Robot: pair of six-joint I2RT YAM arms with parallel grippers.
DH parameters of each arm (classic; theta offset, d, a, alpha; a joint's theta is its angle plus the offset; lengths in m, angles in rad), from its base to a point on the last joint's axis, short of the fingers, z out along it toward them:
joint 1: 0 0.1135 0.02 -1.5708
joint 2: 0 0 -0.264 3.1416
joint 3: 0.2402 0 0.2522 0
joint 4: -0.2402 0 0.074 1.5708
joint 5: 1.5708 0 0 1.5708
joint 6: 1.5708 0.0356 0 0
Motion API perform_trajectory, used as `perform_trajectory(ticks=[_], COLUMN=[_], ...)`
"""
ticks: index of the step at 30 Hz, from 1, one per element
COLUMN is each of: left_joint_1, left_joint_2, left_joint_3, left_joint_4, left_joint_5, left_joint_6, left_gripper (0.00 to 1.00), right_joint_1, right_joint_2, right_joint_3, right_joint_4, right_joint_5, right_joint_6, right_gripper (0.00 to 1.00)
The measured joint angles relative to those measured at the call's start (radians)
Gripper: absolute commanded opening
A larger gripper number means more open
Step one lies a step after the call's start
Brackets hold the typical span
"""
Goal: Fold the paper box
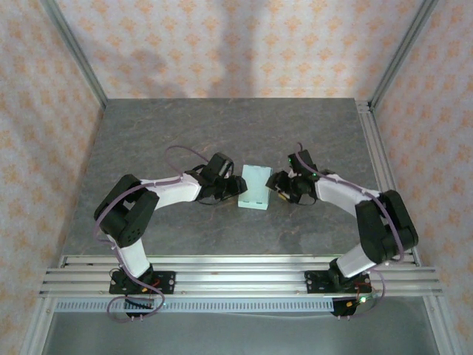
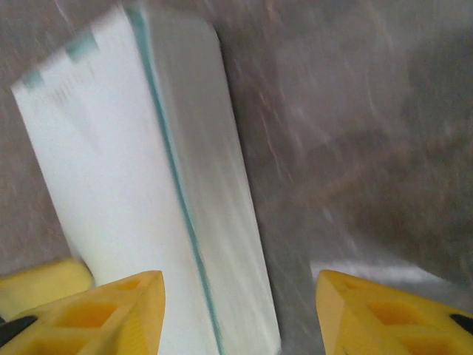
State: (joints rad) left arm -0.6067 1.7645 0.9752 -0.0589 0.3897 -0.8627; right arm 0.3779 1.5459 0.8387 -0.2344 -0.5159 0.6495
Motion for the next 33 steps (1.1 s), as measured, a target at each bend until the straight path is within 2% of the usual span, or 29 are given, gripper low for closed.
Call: perform_trajectory(ticks=[7,11,14,18,21,26,29,33], left_joint_1=[0.000,0.000,0.000,0.000,0.000,0.000,0.000,0.000], left_joint_2=[0.006,0.009,0.015,0.025,0.026,0.026,0.025,0.025], left_joint_3=[0.014,0.024,0.035,0.047,0.050,0.052,0.053,0.057], left_joint_4=[-0.016,-0.030,-0.039,-0.042,-0.049,-0.055,-0.057,-0.065], left_joint_5=[0.000,0.000,0.004,0.016,0.019,0.020,0.023,0.022], left_joint_6=[0.027,0.036,0.052,0.062,0.073,0.079,0.080,0.087], left_gripper=[0.45,0.45,0.45,0.45,0.45,0.45,0.46,0.53], right_joint_1=[-0.051,-0.059,-0.060,-0.060,-0.060,-0.061,-0.061,-0.061], right_joint_2=[0.174,0.244,0.285,0.309,0.310,0.306,0.284,0.224], right_joint_3=[0.189,0.252,0.299,0.335,0.336,0.322,0.301,0.257], right_joint_4=[-0.009,-0.021,-0.027,-0.026,-0.022,0.001,0.018,0.014], right_joint_5=[0.003,0.003,-0.009,-0.035,-0.041,-0.053,-0.049,-0.021], right_joint_6=[-0.109,-0.164,-0.201,-0.230,-0.242,-0.254,-0.256,-0.269], right_gripper=[0.53,0.45,0.35,0.09,0.00,0.00,0.25,0.48])
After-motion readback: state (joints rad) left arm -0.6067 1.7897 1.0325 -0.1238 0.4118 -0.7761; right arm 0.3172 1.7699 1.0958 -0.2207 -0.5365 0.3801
